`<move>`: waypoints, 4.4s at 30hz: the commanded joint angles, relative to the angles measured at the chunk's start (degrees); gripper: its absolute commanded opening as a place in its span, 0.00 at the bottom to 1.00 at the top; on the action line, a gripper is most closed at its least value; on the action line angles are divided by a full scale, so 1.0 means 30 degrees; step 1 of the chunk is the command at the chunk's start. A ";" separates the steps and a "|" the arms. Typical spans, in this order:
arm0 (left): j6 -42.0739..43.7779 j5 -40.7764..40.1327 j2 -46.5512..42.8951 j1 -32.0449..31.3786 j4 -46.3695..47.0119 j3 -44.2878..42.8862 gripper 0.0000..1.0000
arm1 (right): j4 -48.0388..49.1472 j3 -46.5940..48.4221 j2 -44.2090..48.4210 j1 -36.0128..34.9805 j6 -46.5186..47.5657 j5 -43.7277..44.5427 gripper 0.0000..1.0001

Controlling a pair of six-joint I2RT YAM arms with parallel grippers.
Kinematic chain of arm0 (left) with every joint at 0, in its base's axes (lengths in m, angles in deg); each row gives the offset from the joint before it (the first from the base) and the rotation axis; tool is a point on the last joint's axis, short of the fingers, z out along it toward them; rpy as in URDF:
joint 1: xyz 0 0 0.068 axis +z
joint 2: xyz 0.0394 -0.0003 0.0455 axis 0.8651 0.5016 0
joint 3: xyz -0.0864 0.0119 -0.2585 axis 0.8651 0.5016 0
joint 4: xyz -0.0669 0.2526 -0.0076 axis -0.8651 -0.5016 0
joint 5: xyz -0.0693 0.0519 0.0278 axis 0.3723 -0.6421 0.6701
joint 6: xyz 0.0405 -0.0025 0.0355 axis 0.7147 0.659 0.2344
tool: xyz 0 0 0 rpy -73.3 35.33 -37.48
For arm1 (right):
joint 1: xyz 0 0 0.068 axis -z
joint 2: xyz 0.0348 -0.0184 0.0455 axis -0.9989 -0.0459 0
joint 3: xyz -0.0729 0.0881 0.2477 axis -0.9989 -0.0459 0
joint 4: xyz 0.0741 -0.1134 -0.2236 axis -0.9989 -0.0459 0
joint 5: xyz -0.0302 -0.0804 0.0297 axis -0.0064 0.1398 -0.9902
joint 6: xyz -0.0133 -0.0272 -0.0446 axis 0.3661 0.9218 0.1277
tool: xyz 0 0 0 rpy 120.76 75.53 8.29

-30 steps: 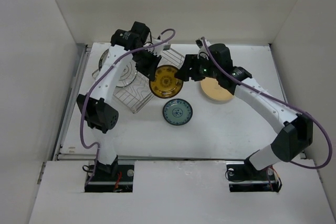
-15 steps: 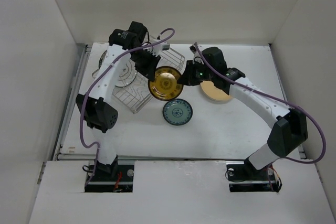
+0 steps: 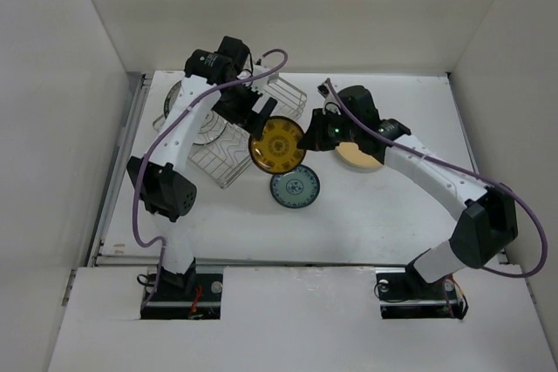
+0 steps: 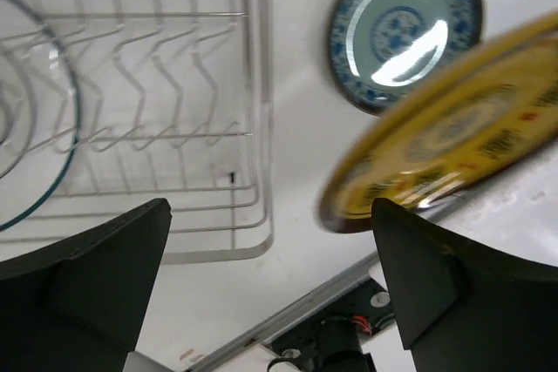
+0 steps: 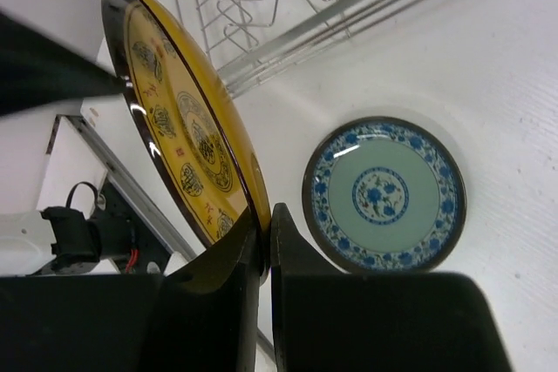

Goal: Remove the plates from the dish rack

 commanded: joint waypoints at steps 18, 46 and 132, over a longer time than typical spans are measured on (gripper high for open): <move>-0.1859 -0.8885 -0.4495 0.1985 0.4270 0.3334 1.00 | -0.3320 -0.0560 -0.4279 0.0664 0.0574 -0.0078 0.00; -0.0572 -1.0469 -0.4145 0.2335 0.4974 0.3747 1.00 | -0.7074 0.0726 -0.5623 0.0839 0.0163 0.5373 0.57; 0.4996 0.8603 -0.3149 0.1810 -0.2350 -0.0326 0.00 | 0.2479 0.1169 0.0639 0.0488 -0.0364 -0.1807 0.47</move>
